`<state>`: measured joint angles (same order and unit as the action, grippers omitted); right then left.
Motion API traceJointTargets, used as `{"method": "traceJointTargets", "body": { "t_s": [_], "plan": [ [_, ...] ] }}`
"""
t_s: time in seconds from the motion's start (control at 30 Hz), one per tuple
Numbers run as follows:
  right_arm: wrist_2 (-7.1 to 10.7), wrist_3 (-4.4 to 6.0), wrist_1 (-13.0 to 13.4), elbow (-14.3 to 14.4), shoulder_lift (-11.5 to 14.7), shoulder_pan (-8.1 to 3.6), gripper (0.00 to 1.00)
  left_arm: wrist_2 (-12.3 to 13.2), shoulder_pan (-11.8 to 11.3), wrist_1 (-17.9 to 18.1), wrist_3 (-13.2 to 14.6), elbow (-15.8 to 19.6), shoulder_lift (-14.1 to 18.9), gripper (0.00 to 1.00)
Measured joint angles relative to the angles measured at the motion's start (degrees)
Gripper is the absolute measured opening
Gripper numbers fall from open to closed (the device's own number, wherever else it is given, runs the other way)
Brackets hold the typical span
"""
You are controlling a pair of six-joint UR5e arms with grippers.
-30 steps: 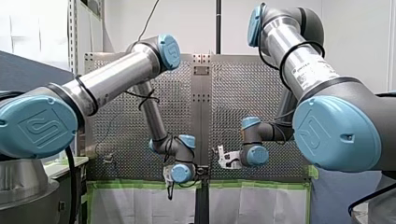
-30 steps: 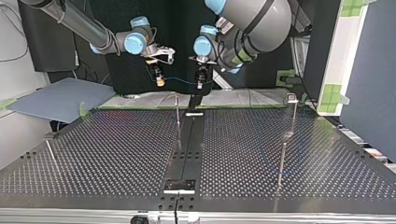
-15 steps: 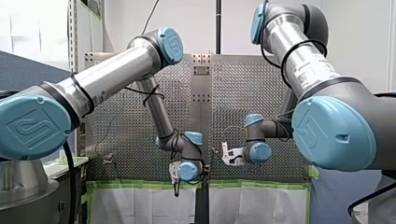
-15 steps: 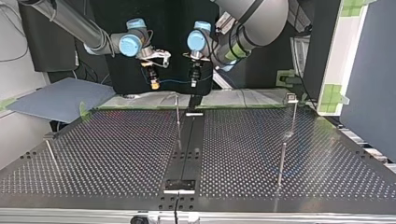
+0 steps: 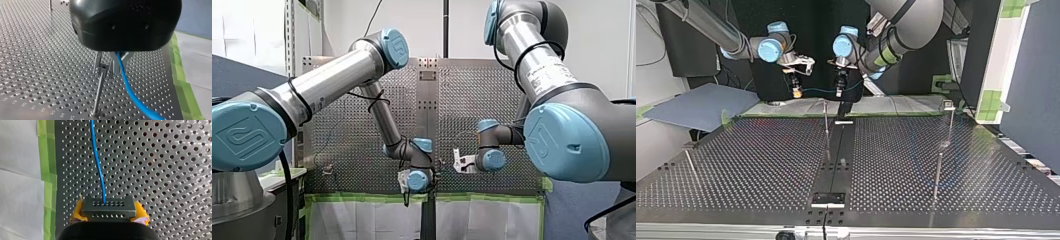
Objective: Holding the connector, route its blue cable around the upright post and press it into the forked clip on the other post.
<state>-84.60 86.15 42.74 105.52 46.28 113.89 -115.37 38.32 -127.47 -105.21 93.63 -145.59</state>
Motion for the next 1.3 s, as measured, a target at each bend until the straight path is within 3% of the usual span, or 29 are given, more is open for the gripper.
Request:
{"method": "traceJointTargets", "body": {
  "t_s": [0.73, 1.0, 1.3],
  "plan": [
    [1.83, 1.53, 1.47, 0.0, 0.0, -1.78, 0.0, 2.55, -0.36, -0.7, -0.36, -2.77, -0.15, 0.0],
    [1.88, 1.58, 1.69, 0.0, 0.01, -2.18, 0.0, 3.46, -0.82, -1.5, -1.76, -3.77, -0.15, 0.0],
    [1.88, 1.58, 1.57, 0.0, 0.01, -2.29, 0.0, 3.69, -1.46, -4.75, -2.41, -5.55, -1.36, 0.0]
  ]
}}
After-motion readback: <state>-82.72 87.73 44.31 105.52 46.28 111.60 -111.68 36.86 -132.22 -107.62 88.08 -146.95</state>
